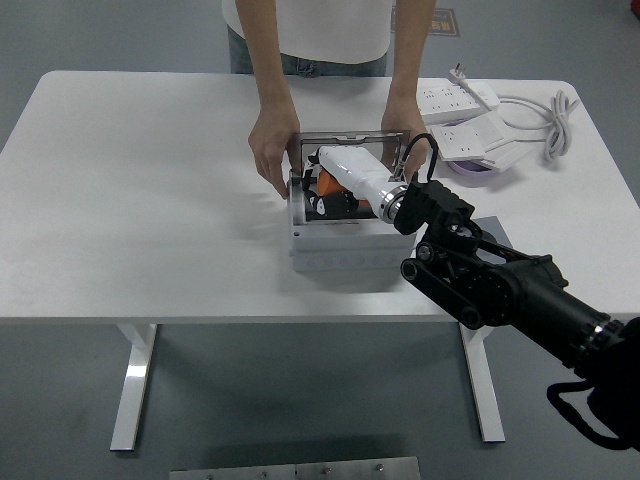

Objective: Fetch the battery,place it into the box,close the lid of the box

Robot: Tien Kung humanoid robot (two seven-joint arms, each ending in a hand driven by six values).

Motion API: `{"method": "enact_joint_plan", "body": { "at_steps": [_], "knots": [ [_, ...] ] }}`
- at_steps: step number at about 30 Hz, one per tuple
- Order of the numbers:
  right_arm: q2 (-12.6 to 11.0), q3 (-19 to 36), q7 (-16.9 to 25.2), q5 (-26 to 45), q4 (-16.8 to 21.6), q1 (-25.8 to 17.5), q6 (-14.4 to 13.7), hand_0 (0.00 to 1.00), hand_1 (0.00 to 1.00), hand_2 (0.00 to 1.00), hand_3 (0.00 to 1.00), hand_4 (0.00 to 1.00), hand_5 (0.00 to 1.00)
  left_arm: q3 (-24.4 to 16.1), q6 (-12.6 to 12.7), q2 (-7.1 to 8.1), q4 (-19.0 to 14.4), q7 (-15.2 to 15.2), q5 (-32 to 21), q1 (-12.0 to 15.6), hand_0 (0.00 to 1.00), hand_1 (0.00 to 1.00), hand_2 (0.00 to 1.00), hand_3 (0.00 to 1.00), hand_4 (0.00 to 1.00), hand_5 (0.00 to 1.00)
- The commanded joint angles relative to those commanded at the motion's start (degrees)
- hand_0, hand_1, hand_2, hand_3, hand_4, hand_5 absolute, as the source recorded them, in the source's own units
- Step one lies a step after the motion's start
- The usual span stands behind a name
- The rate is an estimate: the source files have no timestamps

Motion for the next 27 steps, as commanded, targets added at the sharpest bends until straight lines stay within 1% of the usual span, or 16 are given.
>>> {"method": "enact_joint_plan", "body": {
  "at_steps": [3,4,9,10,15,16,21,22,27],
  "knots": [
    [0.00,0.07,0.02,0.24,-0.06,-0.04,-0.03,0.256,0.323,0.399,0.490,0.639,0.196,-0.01,-0.01,-0.02,-0.01,0.04,-0.01,0.01,0.632,0.698,0.573,0.541,0.500,0.002],
    [0.00,0.10,0.04,0.33,-0.07,-0.05,-0.05,0.299,0.339,0.400,0.470,0.738,0.295,-0.01,-0.01,-0.02,-0.01,0.05,-0.02,0.02,0.632,0.698,0.573,0.541,0.500,0.002],
    [-0.07,0.29,-0.01,0.79,-0.10,-0.18,-0.19,0.299,0.339,0.400,0.470,0.738,0.295,-0.04,-0.03,-0.06,-0.03,0.12,0.01,0.07,0.632,0.698,0.573,0.541,0.500,0.002],
    [-0.09,0.33,-0.02,0.87,-0.12,-0.21,-0.22,0.352,0.362,0.411,0.465,0.815,0.394,-0.07,-0.02,-0.05,-0.03,0.12,0.04,0.07,0.632,0.698,0.573,0.541,0.500,0.002],
    [-0.16,0.41,0.00,1.28,-0.12,-0.31,-0.36,0.352,0.362,0.411,0.465,0.815,0.394,-0.21,0.02,-0.01,-0.04,0.18,0.20,0.11,0.632,0.698,0.573,0.541,0.500,0.002],
    [-0.17,0.41,0.02,1.43,-0.13,-0.32,-0.43,0.431,0.387,0.419,0.462,0.867,0.498,-0.24,0.02,0.00,-0.04,0.18,0.24,0.13,0.632,0.698,0.573,0.541,0.500,0.002],
    [-0.15,0.41,-0.03,1.99,-0.19,-0.35,-0.60,0.431,0.387,0.419,0.462,0.867,0.498,-0.29,0.01,-0.06,-0.03,0.19,0.35,0.12,0.632,0.698,0.573,0.541,0.500,0.002],
    [-0.15,0.41,-0.08,2.04,-0.15,-0.35,-0.61,0.462,0.393,0.429,0.466,0.899,0.615,-0.31,0.00,-0.08,-0.03,0.19,0.38,0.11,0.632,0.698,0.573,0.541,0.500,0.002],
    [-0.21,0.58,-0.63,2.35,0.22,-0.41,-0.52,0.462,0.393,0.429,0.466,0.899,0.615,-0.43,0.02,-0.11,-0.04,0.26,0.53,0.21,0.632,0.698,0.573,0.541,0.500,0.002]
  ]
}}
